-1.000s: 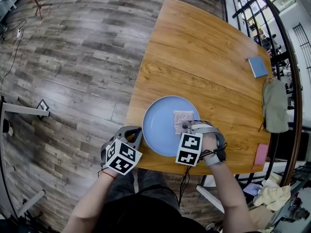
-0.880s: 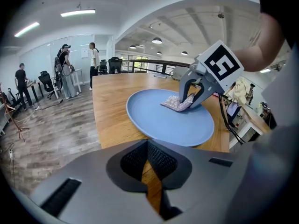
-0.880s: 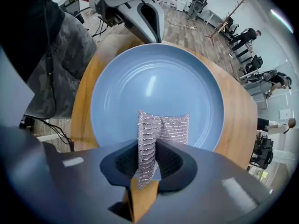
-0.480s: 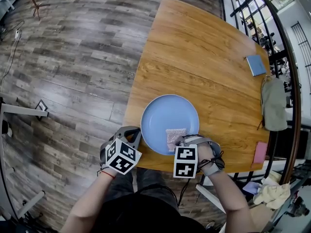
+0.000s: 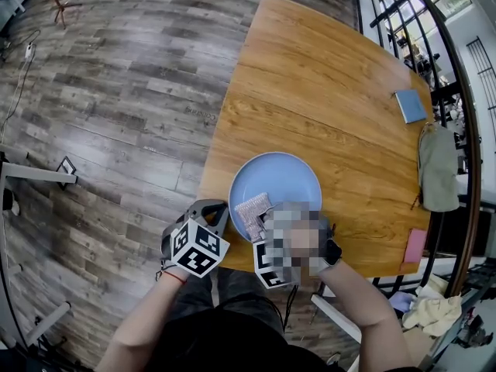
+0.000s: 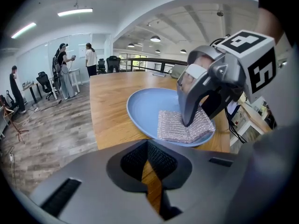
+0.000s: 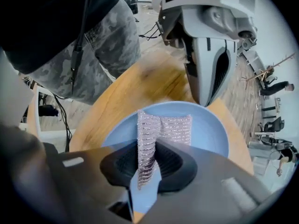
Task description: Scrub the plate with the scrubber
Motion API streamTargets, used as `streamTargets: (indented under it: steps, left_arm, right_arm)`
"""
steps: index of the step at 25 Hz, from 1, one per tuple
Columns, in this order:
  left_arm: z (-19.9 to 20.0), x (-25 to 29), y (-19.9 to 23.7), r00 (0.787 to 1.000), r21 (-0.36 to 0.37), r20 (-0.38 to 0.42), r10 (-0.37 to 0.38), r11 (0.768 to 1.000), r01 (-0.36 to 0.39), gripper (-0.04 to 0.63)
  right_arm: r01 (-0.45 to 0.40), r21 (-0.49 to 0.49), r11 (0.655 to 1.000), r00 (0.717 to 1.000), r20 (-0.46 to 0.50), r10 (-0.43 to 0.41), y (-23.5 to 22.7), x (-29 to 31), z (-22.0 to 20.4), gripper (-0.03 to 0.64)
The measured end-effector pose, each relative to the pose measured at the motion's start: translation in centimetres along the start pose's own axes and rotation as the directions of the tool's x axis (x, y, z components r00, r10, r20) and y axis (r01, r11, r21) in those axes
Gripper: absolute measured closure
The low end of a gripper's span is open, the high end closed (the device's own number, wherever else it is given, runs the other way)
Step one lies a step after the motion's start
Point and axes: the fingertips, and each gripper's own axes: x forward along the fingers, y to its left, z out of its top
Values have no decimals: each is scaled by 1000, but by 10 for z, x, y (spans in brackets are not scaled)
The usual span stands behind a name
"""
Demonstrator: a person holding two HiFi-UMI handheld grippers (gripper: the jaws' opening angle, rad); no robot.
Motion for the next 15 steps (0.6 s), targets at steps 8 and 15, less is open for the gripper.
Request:
streamTargets:
  steps: [8, 15]
  left_arm:
    - [6, 0, 1, 1000, 2, 16, -2, 1000, 2, 598]
    - [2, 0, -1, 1000, 8, 9, -10, 1000, 10, 598]
  right_arm:
    - [66, 250, 966, 994, 67, -85, -54, 2, -33, 531]
    - [139, 439, 888, 989, -23, -143, -69, 2, -82, 531]
